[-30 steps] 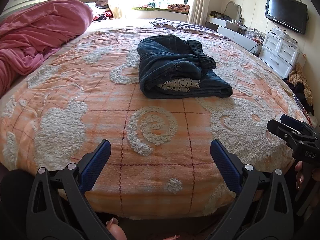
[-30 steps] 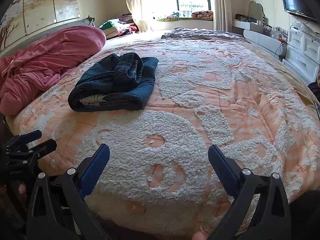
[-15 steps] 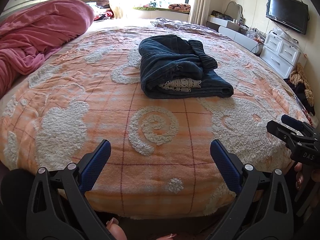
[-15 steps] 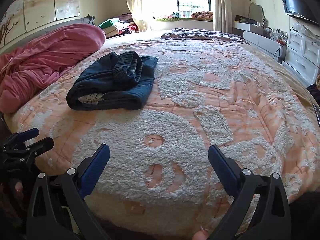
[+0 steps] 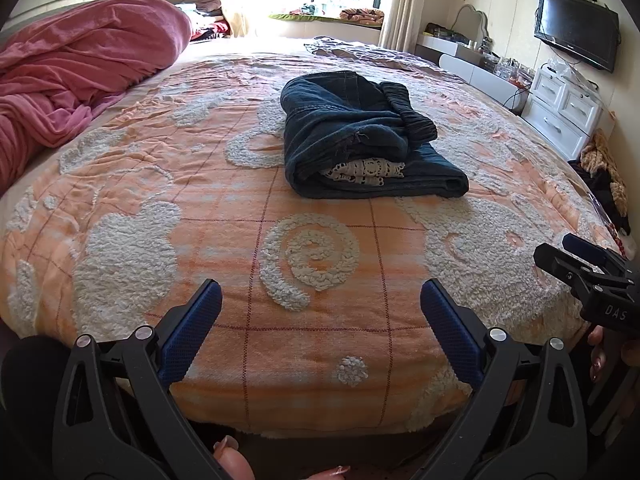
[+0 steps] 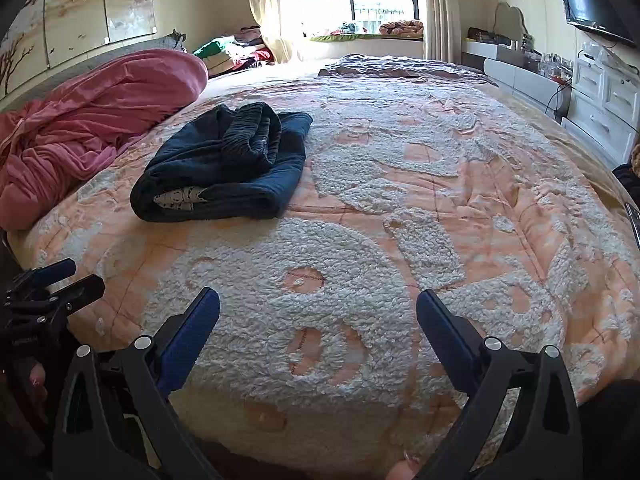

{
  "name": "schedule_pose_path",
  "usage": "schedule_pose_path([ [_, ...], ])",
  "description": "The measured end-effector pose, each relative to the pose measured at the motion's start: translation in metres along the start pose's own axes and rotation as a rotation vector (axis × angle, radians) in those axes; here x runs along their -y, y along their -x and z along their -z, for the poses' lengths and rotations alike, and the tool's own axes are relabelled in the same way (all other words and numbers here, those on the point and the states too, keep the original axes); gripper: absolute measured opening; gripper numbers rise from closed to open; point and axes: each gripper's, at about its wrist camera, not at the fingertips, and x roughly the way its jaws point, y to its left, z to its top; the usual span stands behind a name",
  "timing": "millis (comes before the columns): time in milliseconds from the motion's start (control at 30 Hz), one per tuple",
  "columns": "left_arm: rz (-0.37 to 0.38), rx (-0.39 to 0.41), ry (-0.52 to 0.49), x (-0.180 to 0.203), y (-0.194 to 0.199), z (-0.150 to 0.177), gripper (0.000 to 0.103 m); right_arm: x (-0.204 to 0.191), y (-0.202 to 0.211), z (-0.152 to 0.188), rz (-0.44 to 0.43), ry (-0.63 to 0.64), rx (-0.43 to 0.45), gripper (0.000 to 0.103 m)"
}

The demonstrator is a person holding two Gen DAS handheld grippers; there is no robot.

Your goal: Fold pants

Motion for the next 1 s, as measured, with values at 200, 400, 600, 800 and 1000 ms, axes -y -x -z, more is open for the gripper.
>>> schedule_pose_path([
  [200,0.003,0.0,-0.005,0.0012,-0.0003,-0.0006,0.093,0.0001,-0.001,0.0001,-0.005,-0.004,-0.005,0.098],
  [400,0.005,-0.003,-0.005,0.0014,-0.0006,-0.0006,0.093,0.0001,-0.0012,0.0001,-0.003,-0.006,-0.005,0.098],
  [600,0.002,-0.003,-0.005,0.0015,-0.0001,-0.0003,0.093,0.0009,-0.0009,-0.0001,-0.002,-0.007,-0.004,0.098],
  [800,0.001,-0.002,-0.005,0.002,-0.0001,0.0,0.093,0.0012,-0.0009,-0.0002,0.0,-0.008,-0.008,0.098],
  [1000,-0.001,-0.004,-0.006,0.0019,0.0002,0.0,0.093,0.0015,-0.0005,-0.0002,0.002,-0.01,-0.005,0.098],
])
